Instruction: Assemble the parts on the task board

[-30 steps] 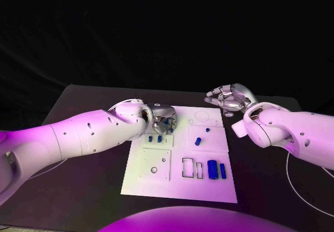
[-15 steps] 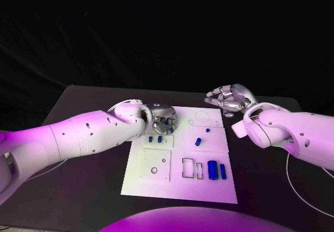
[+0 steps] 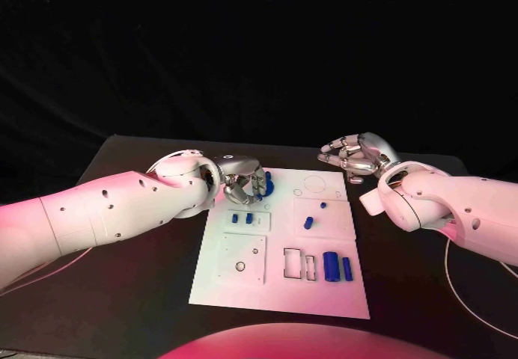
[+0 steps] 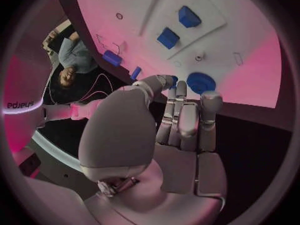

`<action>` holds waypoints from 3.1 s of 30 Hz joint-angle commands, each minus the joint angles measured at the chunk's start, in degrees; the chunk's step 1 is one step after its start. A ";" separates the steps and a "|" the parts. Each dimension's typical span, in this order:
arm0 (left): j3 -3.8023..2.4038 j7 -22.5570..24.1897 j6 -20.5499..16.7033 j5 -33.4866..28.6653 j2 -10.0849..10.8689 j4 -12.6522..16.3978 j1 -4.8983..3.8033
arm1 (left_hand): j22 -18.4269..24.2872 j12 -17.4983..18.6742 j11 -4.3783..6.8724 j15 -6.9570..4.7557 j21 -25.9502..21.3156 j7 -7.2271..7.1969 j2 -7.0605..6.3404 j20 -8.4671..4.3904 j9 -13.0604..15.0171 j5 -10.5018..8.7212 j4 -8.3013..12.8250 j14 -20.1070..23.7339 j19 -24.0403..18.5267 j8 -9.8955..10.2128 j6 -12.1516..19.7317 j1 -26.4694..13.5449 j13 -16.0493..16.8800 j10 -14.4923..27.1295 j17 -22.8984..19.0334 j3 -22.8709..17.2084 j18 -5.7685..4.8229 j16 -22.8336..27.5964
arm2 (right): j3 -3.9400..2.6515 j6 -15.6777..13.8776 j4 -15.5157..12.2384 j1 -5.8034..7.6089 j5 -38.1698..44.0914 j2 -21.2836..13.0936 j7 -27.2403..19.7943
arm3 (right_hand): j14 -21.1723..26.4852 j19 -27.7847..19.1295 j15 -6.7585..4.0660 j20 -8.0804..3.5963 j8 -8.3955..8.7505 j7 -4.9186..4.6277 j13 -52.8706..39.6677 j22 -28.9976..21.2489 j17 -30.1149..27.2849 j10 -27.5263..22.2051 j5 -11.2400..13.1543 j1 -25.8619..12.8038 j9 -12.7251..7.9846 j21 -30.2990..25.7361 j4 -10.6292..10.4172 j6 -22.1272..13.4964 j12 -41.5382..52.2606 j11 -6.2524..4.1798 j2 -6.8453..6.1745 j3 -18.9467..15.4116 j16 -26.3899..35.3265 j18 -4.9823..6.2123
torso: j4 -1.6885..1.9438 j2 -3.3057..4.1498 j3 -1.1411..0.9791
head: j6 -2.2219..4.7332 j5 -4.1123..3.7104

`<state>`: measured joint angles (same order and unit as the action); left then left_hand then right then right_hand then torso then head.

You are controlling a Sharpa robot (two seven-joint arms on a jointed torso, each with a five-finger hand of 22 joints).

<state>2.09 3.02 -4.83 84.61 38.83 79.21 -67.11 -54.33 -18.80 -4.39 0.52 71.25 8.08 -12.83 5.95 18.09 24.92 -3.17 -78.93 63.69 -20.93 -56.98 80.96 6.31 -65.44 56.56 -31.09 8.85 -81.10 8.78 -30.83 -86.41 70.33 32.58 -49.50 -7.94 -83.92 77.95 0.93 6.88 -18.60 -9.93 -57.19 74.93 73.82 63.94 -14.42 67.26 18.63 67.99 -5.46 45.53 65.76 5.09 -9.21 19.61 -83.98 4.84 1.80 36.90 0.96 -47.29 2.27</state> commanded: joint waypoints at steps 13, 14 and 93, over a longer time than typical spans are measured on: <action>-0.27 -1.37 1.17 -3.08 2.97 0.31 -0.19 | 0.08 0.96 0.13 -0.18 0.04 -0.12 -0.06 0.31 0.01 -0.37 -0.22 -0.32 0.10 0.47 -0.63 -1.03 -0.05 -0.73 -0.31 0.61 -0.82 -0.28 | 0.01 0.52 0.08 -0.15 0.56 0.01 -0.41 | -1.61 -0.13 -0.15 -0.10 -0.26 0.03 -0.01 2.47 0.02 -0.09 -0.27 0.43 0.08 -0.32 -0.36 -0.44 -0.08 -0.03 -0.10 0.07 0.26 0.33 | 0.24 -0.15 0.00 | 0.05 0.12; -0.23 -1.36 1.25 -3.08 2.91 0.11 -0.17 | 0.12 1.13 0.13 -0.18 -0.01 -0.13 -0.12 0.31 0.01 -0.45 -0.31 -0.32 0.07 0.54 -0.67 -1.20 -0.05 -0.81 -0.35 0.71 -0.82 -0.27 | 0.01 0.52 0.09 -0.15 0.56 0.03 -0.40 | -1.61 -0.13 -0.15 -0.10 -0.26 0.03 -0.01 2.47 0.02 -0.09 -0.27 0.43 0.08 -0.32 -0.36 -0.44 -0.08 -0.03 -0.10 0.07 0.26 0.33 | 0.25 -0.12 0.02 | 0.02 0.16; 1.23 -2.36 4.20 -0.97 -0.33 -3.95 0.31 | -0.05 1.92 0.33 -0.35 -0.03 -0.20 0.33 0.19 0.15 -0.55 0.02 0.04 0.24 0.73 -1.50 -0.70 0.23 -1.97 -1.49 0.82 -0.85 0.05 | 0.01 0.52 0.03 -0.18 0.56 0.19 -0.34 | -1.61 -0.13 -0.15 -0.10 -0.26 0.03 -0.01 2.47 0.02 -0.09 -0.27 0.43 0.08 -0.32 -0.36 -0.44 -0.08 -0.03 -0.10 0.07 0.26 0.33 | 0.15 -0.15 -0.01 | -0.56 0.60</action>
<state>3.26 0.49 -1.08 83.61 38.53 75.18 -66.83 -54.46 -17.26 -4.00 0.53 71.24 7.78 -13.07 5.96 18.16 24.59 -3.39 -78.92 63.68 -20.26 -58.08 80.13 6.49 -67.09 55.02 -30.50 8.85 -81.10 8.79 -30.82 -86.32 70.17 32.60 -49.35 -7.90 -83.92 77.95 0.93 6.88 -18.60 -9.93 -57.19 74.92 73.82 63.94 -14.42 67.26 18.65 67.99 -5.46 45.54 65.76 5.09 -9.21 19.61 -83.98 4.85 1.97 36.77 0.97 -47.84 2.82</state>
